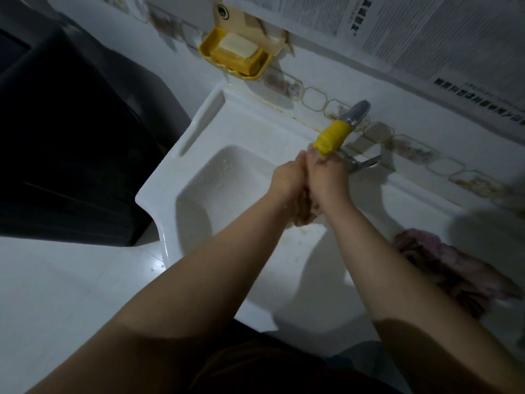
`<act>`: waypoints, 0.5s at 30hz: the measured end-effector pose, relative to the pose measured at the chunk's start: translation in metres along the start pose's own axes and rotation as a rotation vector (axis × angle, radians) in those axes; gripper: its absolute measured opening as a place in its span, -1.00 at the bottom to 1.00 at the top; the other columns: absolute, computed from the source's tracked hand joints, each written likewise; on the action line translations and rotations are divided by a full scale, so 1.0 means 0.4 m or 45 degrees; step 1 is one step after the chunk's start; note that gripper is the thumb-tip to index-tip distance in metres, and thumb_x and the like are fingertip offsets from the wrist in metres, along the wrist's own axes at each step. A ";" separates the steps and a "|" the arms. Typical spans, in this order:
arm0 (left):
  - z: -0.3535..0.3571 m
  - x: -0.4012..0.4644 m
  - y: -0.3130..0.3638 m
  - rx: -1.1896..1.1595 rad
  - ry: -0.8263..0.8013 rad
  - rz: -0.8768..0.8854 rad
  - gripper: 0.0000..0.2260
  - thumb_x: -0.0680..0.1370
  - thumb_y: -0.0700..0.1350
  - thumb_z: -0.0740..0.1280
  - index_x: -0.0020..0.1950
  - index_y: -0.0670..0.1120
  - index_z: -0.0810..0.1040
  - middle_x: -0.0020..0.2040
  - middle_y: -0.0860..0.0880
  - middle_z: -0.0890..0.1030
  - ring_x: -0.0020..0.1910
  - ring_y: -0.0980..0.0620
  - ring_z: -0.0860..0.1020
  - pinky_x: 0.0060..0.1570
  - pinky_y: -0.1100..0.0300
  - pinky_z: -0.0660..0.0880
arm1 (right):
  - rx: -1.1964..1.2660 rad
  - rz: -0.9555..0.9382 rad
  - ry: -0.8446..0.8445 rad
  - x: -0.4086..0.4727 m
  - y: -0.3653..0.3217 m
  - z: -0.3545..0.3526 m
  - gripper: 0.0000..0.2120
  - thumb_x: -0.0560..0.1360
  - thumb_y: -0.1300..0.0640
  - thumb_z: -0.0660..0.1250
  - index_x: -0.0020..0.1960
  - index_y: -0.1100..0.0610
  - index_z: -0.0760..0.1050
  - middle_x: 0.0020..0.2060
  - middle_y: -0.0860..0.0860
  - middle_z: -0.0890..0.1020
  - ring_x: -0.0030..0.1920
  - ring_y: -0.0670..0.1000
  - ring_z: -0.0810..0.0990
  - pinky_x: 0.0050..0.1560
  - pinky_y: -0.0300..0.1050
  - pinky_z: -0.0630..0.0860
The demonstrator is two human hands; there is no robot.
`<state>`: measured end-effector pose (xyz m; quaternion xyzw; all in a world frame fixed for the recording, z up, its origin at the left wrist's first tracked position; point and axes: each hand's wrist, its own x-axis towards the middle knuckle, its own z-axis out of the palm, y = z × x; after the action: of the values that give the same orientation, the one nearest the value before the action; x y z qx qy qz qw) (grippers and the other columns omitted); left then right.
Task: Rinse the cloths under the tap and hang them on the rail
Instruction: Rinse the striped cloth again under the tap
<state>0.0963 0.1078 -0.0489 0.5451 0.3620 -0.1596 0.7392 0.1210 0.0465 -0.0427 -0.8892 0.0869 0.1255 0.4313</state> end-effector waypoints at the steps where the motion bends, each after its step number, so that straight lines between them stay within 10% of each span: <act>1: 0.013 0.000 -0.004 0.028 0.014 -0.005 -0.55 0.62 0.12 0.18 0.06 -0.27 0.59 -0.07 -0.21 0.64 -0.23 -0.08 0.58 -0.15 0.10 0.54 | -0.044 0.031 0.033 0.021 -0.002 -0.009 -0.76 0.58 0.03 0.20 -0.19 0.14 0.47 -0.29 0.06 0.56 -0.19 0.14 0.55 -0.26 -0.15 0.32; 6: -0.021 0.032 0.016 0.199 0.072 0.092 -0.60 0.68 0.04 0.06 0.28 -0.21 0.48 0.19 -0.22 0.58 0.17 -0.13 0.54 0.14 0.15 0.43 | 0.115 -0.042 -0.005 -0.048 -0.004 0.013 -0.68 0.60 -0.03 0.16 -0.21 0.15 0.47 -0.39 0.02 0.53 -0.27 0.07 0.54 -0.30 -0.15 0.35; 11: -0.032 0.015 -0.010 0.222 -0.065 -0.008 -0.46 0.60 0.24 0.12 0.05 -0.21 0.62 -0.02 -0.22 0.67 -0.01 -0.12 0.64 0.10 0.04 0.56 | -0.099 0.054 -0.086 0.007 0.034 -0.011 -0.72 0.58 -0.03 0.16 -0.11 0.12 0.52 -0.05 0.20 0.63 -0.01 0.22 0.59 -0.01 -0.03 0.51; 15: -0.084 0.010 0.034 -0.202 -0.401 -0.147 -0.65 0.65 0.10 0.10 -0.06 -0.10 0.54 -0.27 -0.02 0.61 -0.25 0.00 0.57 -0.17 0.16 0.53 | -0.419 0.310 -0.633 0.025 0.089 -0.058 -0.79 0.59 0.28 0.14 0.15 0.25 0.48 -0.12 0.13 0.55 -0.31 0.09 0.50 -0.24 -0.15 0.52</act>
<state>0.0957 0.1444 -0.0472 0.4317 0.2839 -0.2560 0.8170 0.1248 0.0057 -0.0585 -0.8722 0.0630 0.4020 0.2715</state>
